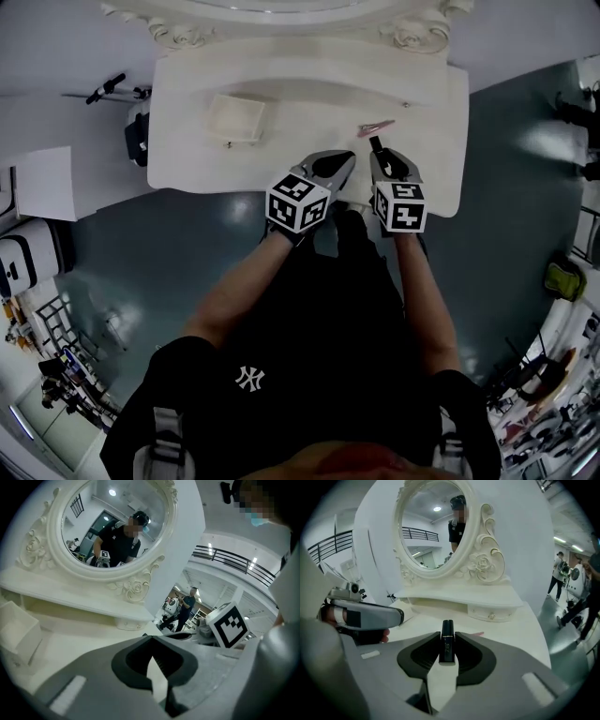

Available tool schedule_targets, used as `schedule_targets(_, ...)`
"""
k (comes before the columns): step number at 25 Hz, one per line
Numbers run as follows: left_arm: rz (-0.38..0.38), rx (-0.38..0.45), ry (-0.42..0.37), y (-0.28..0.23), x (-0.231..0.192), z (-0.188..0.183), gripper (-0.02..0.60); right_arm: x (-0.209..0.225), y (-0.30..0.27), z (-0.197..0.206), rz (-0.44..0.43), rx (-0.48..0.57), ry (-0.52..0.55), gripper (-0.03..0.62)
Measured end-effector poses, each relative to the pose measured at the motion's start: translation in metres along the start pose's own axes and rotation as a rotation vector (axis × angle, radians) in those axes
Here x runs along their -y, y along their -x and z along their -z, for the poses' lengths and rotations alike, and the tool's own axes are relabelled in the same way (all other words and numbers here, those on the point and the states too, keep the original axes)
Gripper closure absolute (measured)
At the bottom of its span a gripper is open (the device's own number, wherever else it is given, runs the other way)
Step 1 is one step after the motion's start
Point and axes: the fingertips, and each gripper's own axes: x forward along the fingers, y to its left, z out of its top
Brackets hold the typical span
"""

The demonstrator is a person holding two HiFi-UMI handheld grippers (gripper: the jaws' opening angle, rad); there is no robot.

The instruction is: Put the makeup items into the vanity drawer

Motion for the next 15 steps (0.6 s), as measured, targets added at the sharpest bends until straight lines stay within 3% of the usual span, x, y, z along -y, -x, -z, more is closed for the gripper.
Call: schedule_targets(15, -0.15, 0.129, 0.036, 0.093, -0.079, -0.029, 0.581, -0.127, -0.046, -0.072, -0.203, 0.062, 0.147, 0.476)
